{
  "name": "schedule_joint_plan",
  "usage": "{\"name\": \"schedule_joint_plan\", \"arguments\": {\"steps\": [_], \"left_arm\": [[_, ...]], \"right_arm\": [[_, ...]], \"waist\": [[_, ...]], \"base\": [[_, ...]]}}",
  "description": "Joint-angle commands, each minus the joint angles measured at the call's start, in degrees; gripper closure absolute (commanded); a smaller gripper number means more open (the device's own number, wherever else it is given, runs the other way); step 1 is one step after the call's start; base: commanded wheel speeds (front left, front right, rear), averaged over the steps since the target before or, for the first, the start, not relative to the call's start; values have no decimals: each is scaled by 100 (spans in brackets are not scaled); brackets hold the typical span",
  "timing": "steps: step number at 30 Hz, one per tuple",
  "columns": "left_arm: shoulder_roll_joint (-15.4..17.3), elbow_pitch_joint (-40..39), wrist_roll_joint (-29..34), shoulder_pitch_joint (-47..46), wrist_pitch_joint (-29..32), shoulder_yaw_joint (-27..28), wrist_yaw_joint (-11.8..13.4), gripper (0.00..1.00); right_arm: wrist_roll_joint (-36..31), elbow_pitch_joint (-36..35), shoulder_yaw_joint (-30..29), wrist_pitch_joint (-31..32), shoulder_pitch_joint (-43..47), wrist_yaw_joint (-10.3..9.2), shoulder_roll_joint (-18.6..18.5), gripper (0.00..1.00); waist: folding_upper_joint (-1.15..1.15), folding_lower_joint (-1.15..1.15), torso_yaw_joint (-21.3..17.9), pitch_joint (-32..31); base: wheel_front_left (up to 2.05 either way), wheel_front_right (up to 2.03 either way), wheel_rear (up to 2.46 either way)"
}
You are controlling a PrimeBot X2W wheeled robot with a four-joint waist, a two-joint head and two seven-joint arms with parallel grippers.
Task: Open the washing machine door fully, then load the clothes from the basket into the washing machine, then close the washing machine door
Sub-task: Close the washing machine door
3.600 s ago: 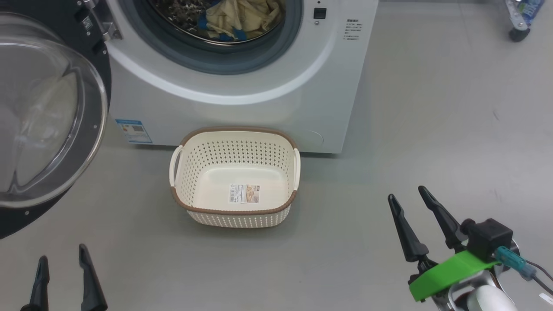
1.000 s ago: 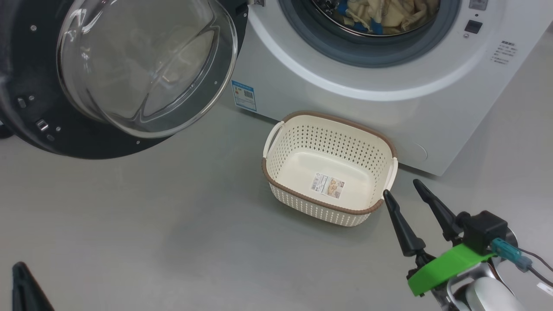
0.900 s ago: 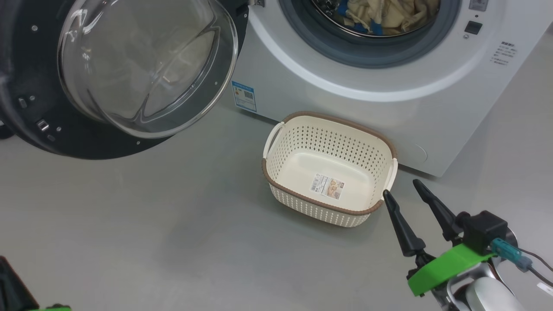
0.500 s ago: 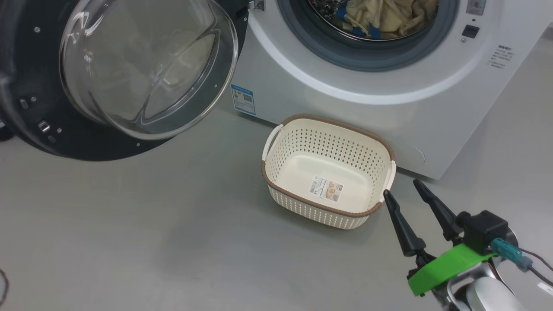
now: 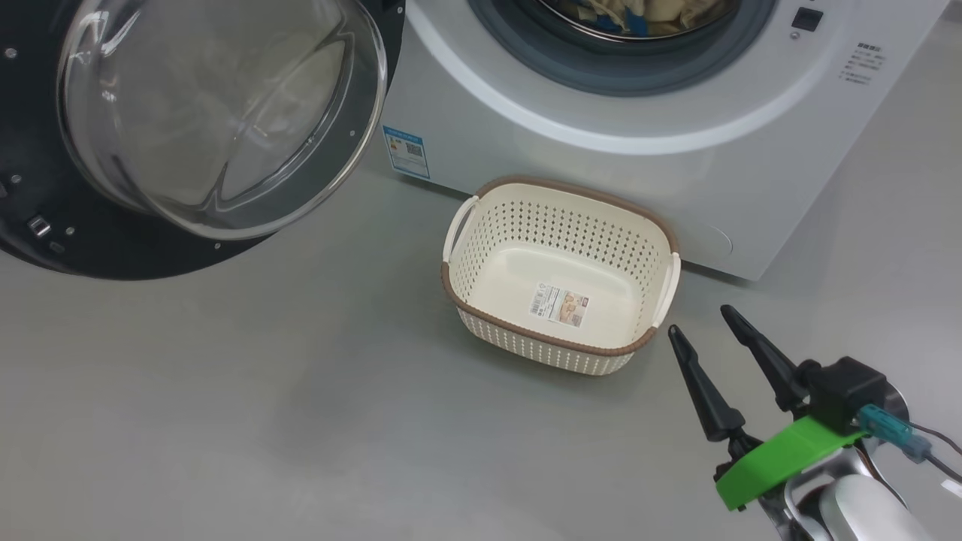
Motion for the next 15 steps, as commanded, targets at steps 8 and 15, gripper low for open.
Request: {"name": "schedule_joint_plan", "arguments": {"steps": [8, 15], "left_arm": [[952, 1287, -785, -1169, 678, 381, -331, 100], [1132, 1850, -1017, -1522, 847, 408, -535, 100]], "right_arm": [[-23, -446, 128, 265, -390, -2, -337, 0], [-28, -610, 129, 439, -449, -2, -503, 0]], "waist": [[0, 0, -276, 404], [0, 0, -399, 629]], "base": [[0, 0, 0], [0, 0, 0]]}}
